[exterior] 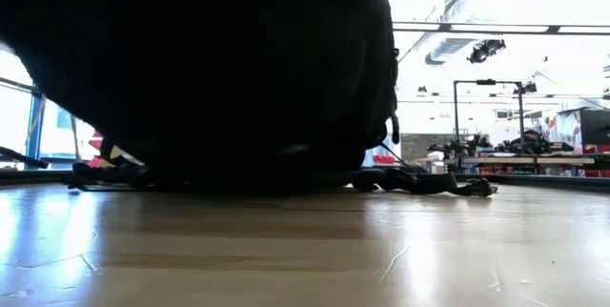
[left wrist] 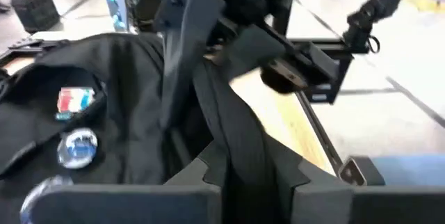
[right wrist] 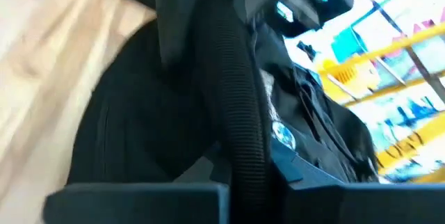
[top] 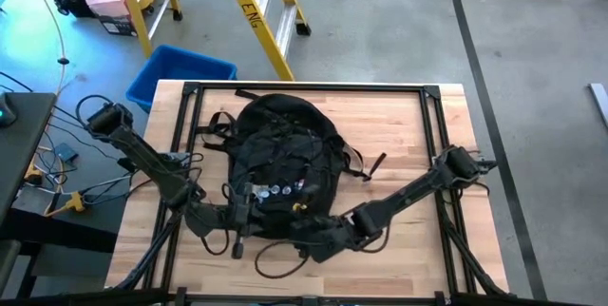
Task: Unpack backpack
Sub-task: Open the black backpack
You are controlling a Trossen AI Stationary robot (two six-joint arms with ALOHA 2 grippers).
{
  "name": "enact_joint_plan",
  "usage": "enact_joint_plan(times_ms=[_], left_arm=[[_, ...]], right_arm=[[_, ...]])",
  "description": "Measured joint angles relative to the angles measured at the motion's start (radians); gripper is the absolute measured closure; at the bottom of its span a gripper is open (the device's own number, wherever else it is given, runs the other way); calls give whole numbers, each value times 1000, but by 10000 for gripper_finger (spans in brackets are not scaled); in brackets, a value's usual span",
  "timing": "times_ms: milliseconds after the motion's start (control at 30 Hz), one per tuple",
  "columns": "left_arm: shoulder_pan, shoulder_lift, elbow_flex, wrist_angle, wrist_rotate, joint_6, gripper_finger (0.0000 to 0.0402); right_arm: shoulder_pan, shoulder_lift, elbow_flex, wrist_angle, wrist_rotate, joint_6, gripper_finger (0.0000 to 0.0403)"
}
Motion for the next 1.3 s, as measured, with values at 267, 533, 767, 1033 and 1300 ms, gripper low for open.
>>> enact_joint_plan(times_ms=[267,533,767,1033,1300], left_arm=[[-60,-6,166,-489,98,-163,310],[-119,8,169,-684,33,-384,316],[-58,40,97,-731,-167,-423,323],[189,36,9,-710,-281,-277,292],[432,45,-86,-384,-93,18,271]], right_arm=[[75,-76,-5,-530,47,361,401],[135,-94,-185,-751,59,792,402],[147,-100,-338,-530,-11,818,403],[147,-105,-413,-362,-28,769,403],[151,-103,-423,-326,-13,768,403]])
